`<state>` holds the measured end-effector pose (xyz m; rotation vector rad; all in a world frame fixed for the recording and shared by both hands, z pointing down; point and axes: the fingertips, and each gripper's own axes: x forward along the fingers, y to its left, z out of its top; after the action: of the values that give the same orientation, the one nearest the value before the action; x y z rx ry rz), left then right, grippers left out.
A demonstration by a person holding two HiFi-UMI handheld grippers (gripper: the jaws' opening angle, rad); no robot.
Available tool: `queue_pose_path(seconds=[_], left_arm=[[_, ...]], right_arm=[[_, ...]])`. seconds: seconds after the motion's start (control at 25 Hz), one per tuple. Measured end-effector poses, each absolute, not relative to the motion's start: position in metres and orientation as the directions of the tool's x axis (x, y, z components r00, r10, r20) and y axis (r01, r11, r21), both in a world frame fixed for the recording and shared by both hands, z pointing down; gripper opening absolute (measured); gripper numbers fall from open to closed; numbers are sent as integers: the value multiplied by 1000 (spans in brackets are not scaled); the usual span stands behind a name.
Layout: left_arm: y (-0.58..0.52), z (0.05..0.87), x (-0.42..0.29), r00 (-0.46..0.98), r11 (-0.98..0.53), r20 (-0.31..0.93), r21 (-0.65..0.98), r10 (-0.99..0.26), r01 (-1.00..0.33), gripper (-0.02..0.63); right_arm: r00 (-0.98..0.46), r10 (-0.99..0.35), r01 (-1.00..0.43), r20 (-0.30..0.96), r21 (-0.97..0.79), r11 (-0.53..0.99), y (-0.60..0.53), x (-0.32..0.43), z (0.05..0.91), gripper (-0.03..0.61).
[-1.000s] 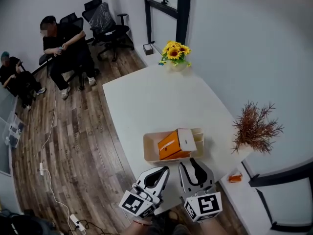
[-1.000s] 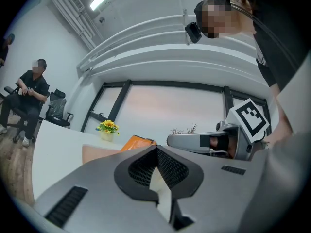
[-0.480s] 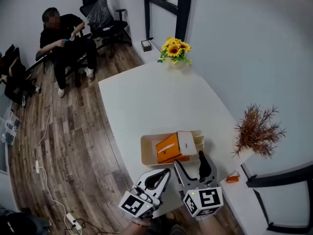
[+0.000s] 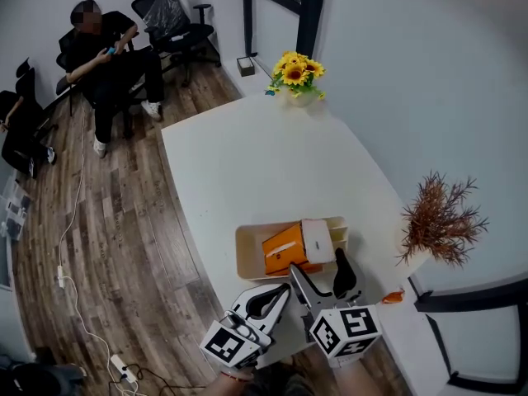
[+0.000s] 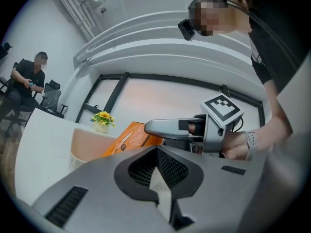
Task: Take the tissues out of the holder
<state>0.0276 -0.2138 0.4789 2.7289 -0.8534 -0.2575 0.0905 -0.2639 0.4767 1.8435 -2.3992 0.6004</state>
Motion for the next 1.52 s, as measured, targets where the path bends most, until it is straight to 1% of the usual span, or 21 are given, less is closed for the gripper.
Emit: queue_pose_path(seconds=[0.36, 0.6, 0.88, 0.92, 0.96, 1.0, 1.08, 1.52], left_arm=[[-217, 491, 24, 813, -786, -74, 318, -578, -530, 8], [-220, 492, 20, 807, -779, -80, 329, -586, -533, 7], [-222, 496, 14, 798, -767, -75, 343, -598, -543, 8], [-222, 496, 13, 797, -765, -74, 345, -599, -543, 8], [-222, 496, 13, 797, -765, -74, 346, -600, -543, 8], [-221, 496, 13, 796, -764, -74, 347, -600, -544, 8], [-221, 496, 12, 795, -763, -76, 348, -601, -544, 8], [-217, 493, 15, 790, -760, -86, 353, -606, -545, 8]], right_arm=[[-273, -909, -938, 315, -296, 179, -277, 88, 487, 414], [-291, -882, -930, 371, -326, 170, -282, 84, 499, 413], [-283, -878, -937, 385, -308, 167, -285, 83, 504, 410], [-272, -881, -941, 388, -298, 159, -285, 84, 504, 384], [-261, -883, -945, 390, -290, 152, -285, 85, 505, 337], [-255, -884, -947, 391, -285, 147, -284, 87, 505, 324], [-249, -886, -950, 390, -278, 144, -284, 88, 505, 310], [-230, -921, -956, 314, -250, 153, -277, 92, 488, 281]])
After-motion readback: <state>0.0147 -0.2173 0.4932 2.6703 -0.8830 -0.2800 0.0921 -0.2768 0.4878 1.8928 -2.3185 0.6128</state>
